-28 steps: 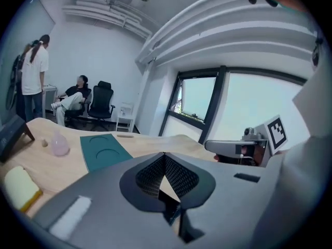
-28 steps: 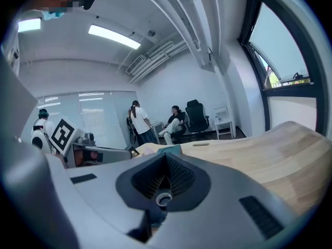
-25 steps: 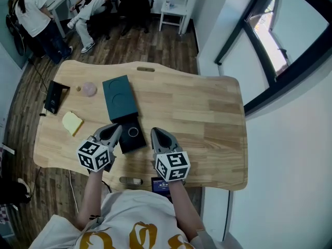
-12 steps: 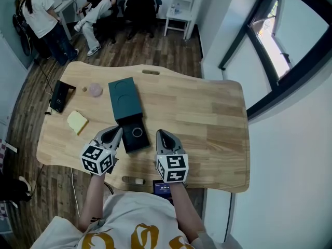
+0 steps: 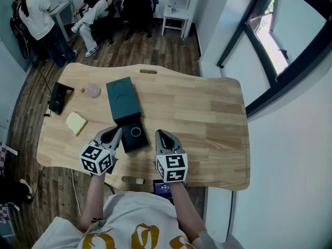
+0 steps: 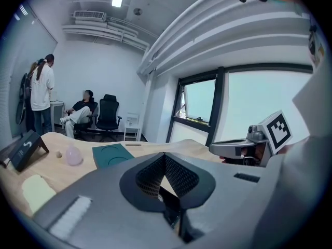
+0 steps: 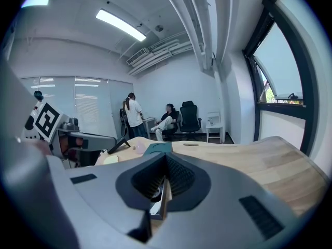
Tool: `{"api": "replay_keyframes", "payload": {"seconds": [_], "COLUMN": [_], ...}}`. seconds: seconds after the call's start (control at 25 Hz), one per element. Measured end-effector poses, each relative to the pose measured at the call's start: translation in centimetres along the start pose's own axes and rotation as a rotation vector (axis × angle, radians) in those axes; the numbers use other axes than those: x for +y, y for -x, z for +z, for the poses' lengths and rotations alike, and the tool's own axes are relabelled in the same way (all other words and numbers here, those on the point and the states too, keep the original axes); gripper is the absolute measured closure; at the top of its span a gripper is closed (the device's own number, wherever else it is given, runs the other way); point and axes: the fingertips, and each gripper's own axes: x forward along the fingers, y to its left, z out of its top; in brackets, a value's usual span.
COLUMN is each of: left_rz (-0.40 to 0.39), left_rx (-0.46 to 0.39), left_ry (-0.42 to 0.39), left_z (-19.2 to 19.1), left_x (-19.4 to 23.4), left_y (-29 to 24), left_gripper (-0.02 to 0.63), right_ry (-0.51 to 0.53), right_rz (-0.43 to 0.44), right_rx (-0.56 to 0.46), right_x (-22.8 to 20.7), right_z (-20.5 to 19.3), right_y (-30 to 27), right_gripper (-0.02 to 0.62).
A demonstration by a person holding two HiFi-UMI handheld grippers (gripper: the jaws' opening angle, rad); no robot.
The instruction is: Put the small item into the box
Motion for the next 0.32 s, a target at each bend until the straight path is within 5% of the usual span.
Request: {"api": "replay_keyframes", "payload": {"seconds": [0.32], "left_rz": [0.014], "left_rx": [0.018], "left_ry": [0.010], "left_z": [-0.44], "left_x": [0.86], "left_y": [-0.24], "left_gripper": [0.603], "right_ry": [0.011], "right_rz": [0.006], "right_rx": [0.006], "right_x": [0.04], "right_z": [0.05], "right_y": [-0.59], "right_gripper": [0.592]}}
